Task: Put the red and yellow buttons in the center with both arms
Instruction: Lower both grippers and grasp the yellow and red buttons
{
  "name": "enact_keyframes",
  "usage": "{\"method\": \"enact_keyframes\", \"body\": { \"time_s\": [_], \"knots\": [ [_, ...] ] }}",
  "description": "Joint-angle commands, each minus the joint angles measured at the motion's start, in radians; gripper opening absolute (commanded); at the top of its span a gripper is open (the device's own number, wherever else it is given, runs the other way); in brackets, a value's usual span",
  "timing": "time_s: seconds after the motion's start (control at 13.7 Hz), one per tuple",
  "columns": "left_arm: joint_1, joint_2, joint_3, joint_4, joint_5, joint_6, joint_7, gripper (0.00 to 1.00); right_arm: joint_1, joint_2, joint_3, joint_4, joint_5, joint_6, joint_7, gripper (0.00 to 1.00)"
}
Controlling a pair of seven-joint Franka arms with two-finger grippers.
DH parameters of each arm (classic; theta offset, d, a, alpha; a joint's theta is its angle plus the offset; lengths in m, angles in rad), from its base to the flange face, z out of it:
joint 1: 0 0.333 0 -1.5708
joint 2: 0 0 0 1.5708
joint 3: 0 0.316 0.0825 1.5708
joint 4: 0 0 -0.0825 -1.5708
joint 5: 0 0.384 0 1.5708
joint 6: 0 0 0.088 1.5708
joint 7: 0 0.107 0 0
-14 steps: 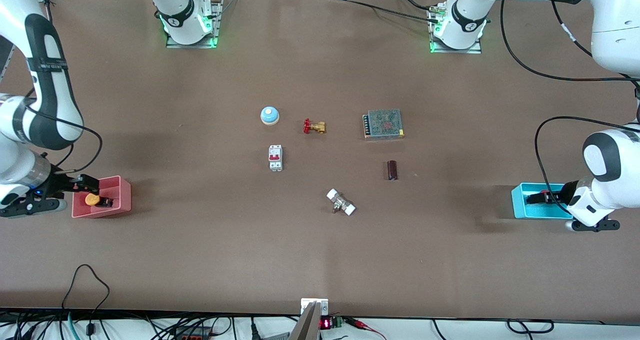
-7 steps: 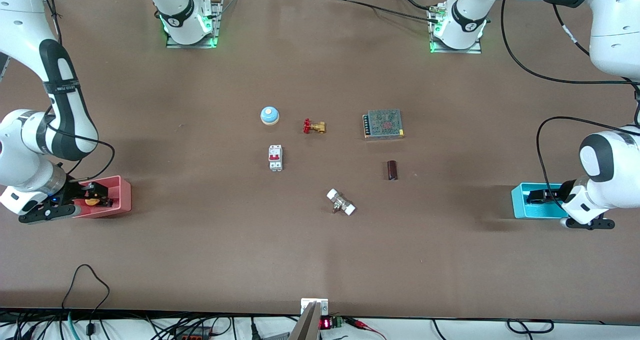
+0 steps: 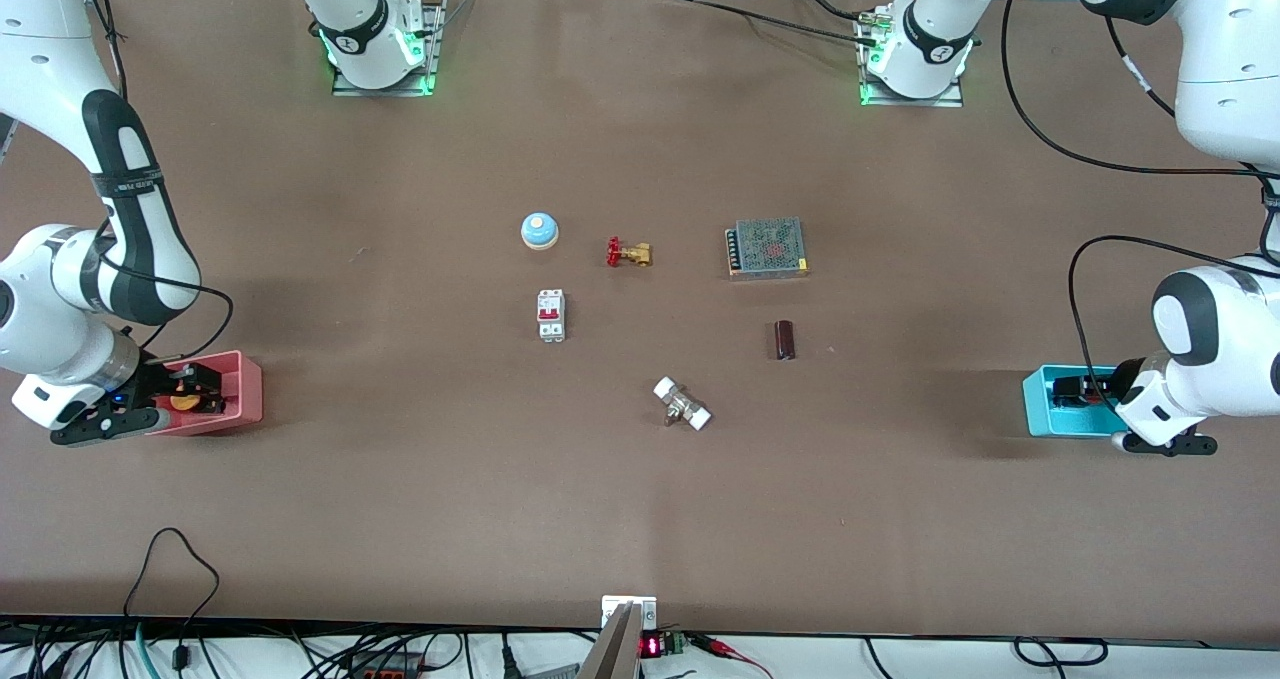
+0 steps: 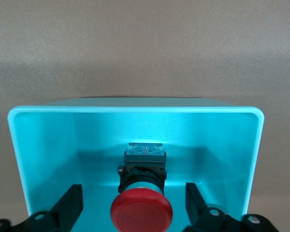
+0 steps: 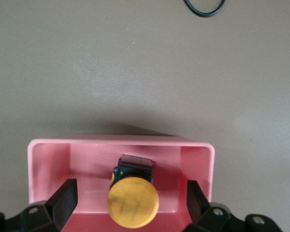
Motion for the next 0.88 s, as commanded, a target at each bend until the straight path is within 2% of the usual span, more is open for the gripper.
{"method": "enact_keyframes", "body": {
  "time_s": [0.0, 0.22, 0.44, 0.8],
  "knots": [
    [0.004, 0.003, -0.004, -0.001, 0.013, 0.01, 0.018, 0.92, -0.014, 0.002, 0.019, -0.017, -0.015, 0.016, -0.01, 1.0],
    [0.002, 0.007, -0.004, -0.001, 0.017, 0.036, 0.024, 0.88, -0.015, 0.009, 0.017, -0.026, -0.015, 0.028, -0.01, 0.98],
    [0.002, 0.007, -0.004, -0.001, 0.01, 0.038, 0.036, 0.79, -0.02, 0.009, 0.017, -0.026, -0.015, 0.031, -0.03, 0.87],
    [0.001, 0.006, -0.004, -0.015, 0.003, 0.036, 0.036, 0.67, -0.023, 0.008, 0.019, -0.021, -0.009, 0.064, -0.017, 0.87]
  ]
}}
